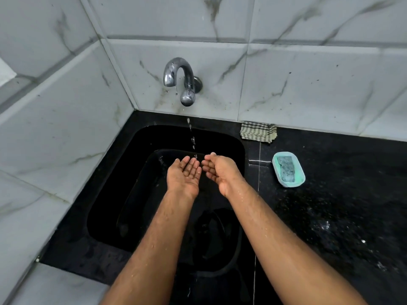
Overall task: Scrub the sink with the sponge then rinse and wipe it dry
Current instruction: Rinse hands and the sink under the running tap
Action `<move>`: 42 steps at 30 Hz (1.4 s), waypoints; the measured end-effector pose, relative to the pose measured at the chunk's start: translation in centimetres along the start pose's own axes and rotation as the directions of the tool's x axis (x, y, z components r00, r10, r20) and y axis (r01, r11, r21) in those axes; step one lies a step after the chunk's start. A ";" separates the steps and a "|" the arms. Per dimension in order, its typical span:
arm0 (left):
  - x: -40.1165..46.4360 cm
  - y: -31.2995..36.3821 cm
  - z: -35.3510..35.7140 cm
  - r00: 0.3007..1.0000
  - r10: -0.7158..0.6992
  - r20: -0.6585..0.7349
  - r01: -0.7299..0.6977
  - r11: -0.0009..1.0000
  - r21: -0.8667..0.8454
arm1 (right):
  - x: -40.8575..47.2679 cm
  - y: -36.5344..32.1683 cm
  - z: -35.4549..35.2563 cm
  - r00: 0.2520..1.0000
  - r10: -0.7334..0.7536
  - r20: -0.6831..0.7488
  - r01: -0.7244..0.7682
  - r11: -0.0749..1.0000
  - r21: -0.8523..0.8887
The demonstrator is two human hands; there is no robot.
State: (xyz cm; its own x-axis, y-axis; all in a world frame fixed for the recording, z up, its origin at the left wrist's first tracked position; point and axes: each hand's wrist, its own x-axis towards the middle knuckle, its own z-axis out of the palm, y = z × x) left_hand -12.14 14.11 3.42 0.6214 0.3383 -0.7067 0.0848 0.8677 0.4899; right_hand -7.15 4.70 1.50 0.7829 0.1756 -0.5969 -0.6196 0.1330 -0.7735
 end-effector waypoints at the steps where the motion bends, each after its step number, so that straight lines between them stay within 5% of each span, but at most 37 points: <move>1: 0.0 -0.2 0.0 1.000 0.003 -0.002 -0.003 1.000 0.006 | -0.3 0.1 -0.2 1.000 -0.020 -0.008 0.020 1.000 -0.023; 6: -0.7 -0.7 -0.3 0.999 0.020 0.035 -0.021 1.000 0.022 | -0.8 1.3 -0.8 0.988 -0.137 -0.069 0.121 0.973 -0.198; 12: -1.3 -0.2 -0.6 0.990 0.114 0.077 -0.119 0.991 0.060 | -1.4 1.3 -0.7 0.872 -0.483 -0.077 0.432 0.834 -0.345; 17: -2.0 -0.4 -1.4 0.989 0.141 0.036 -0.145 0.981 0.130 | -2.3 2.2 -0.7 0.904 -0.426 -0.022 0.362 0.794 -0.489; 28: -2.6 -0.4 -3.6 0.973 0.228 -0.022 -0.211 0.931 0.298 | -4.0 3.4 -1.1 0.832 -0.554 0.032 0.455 0.648 -0.612; 32: -2.9 -1.4 -3.6 0.978 0.209 0.009 -0.199 0.919 0.340 | -4.2 3.9 -2.2 0.899 -0.434 0.066 0.374 0.679 -0.632; 42: -2.2 -6.1 0.0 0.995 0.030 0.094 -0.068 0.900 0.431 | -3.6 2.7 -8.1 0.895 -0.436 -0.091 0.302 0.745 -0.595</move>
State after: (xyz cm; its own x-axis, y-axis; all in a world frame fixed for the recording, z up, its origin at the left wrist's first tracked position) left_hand -13.98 8.10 1.98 0.6942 0.3283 -0.6406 0.3700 0.6006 0.7088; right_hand -11.20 -3.45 -0.17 0.9761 0.0101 -0.2170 -0.1919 -0.4287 -0.8828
